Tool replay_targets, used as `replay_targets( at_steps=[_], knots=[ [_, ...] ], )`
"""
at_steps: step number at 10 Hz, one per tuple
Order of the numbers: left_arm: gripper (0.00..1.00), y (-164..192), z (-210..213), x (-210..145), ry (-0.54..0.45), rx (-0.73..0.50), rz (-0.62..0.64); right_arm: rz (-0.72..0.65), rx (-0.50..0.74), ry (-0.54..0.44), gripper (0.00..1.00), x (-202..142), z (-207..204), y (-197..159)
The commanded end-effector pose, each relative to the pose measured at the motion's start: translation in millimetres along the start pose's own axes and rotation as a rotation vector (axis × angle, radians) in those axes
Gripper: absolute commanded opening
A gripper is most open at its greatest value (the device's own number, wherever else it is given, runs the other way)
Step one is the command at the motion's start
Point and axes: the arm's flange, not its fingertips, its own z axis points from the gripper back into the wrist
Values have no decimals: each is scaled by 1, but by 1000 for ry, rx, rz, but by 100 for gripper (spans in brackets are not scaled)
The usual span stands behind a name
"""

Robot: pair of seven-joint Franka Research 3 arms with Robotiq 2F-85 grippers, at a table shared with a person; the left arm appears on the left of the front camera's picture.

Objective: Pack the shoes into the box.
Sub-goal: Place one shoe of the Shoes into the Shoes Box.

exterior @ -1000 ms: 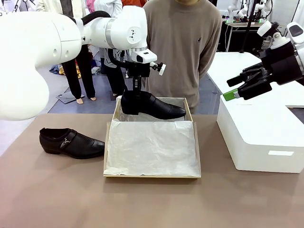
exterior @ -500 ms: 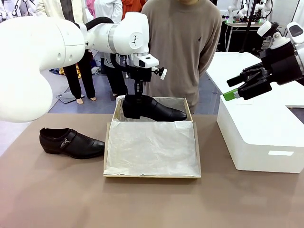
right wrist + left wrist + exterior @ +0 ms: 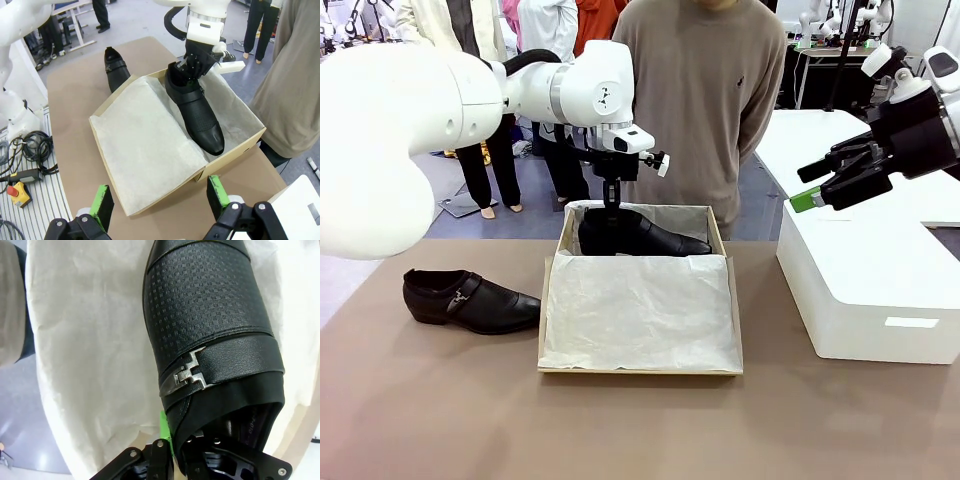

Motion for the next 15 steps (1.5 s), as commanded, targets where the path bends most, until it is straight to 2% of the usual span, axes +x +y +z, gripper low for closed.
replay_targets(
  at_steps=[1, 8, 9, 13, 14, 15],
  knots=[
    [0, -2, 0, -5, -20, 1, 47, 27, 9, -32, 100, 1, -3, -3],
    [0, 5, -11, -8, -27, -19, 58, 27, 9, -32, 100, 1, -3, -3],
    [15, 5, -11, -9, -29, -28, 62, 27, 9, -32, 100, 1, -3, -3],
    [94, 2, 1, -13, -28, -26, 93, 27, 9, -32, 100, 1, -3, -3],
    [100, -1, 13, -16, -25, -27, 106, 27, 9, -32, 100, 1, -3, -3],
    [100, -5, 25, -18, -14, -20, 115, 27, 9, -32, 100, 1, -3, -3]
  ],
)
